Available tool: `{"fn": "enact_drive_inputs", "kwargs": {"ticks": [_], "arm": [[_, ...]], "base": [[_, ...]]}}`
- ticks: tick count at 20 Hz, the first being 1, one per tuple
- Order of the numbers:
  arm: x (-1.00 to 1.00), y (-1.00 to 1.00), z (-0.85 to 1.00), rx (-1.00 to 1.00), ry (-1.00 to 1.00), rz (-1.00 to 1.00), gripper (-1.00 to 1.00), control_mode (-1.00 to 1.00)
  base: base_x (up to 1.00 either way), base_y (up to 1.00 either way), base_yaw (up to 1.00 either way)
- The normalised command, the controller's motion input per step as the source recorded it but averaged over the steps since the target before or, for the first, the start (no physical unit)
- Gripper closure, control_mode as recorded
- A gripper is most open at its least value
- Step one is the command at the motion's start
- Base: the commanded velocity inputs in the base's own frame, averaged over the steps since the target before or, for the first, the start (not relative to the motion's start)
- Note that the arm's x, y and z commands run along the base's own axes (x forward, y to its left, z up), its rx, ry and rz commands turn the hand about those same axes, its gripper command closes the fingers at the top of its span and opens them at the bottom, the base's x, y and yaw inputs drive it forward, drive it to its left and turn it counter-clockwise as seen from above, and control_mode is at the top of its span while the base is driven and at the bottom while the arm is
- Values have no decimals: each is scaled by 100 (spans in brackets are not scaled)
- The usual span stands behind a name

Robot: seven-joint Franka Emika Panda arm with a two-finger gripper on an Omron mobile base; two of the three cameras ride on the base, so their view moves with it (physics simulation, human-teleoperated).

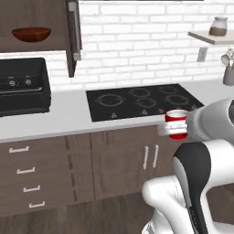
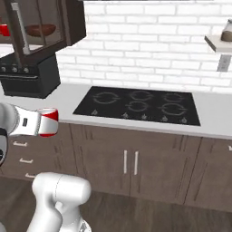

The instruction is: Gather all objects into one cabinet and sort the glasses and bowls to opposite sides.

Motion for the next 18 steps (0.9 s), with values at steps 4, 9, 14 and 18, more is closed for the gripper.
{"fn": "enact_drive_inputs", "kwargs": {"ticks": [4, 9, 14, 18], "arm": [[0, 0, 0, 0, 0, 0, 100, 100], [0, 0, 0, 0, 0, 0, 100, 100], [0, 0, 0, 0, 0, 0, 100, 100], [0, 0, 0, 0, 0, 0, 100, 100]], "base": [[-50, 100, 1], [-59, 100, 1], [-31, 100, 7], [-1, 88, 27]]}}
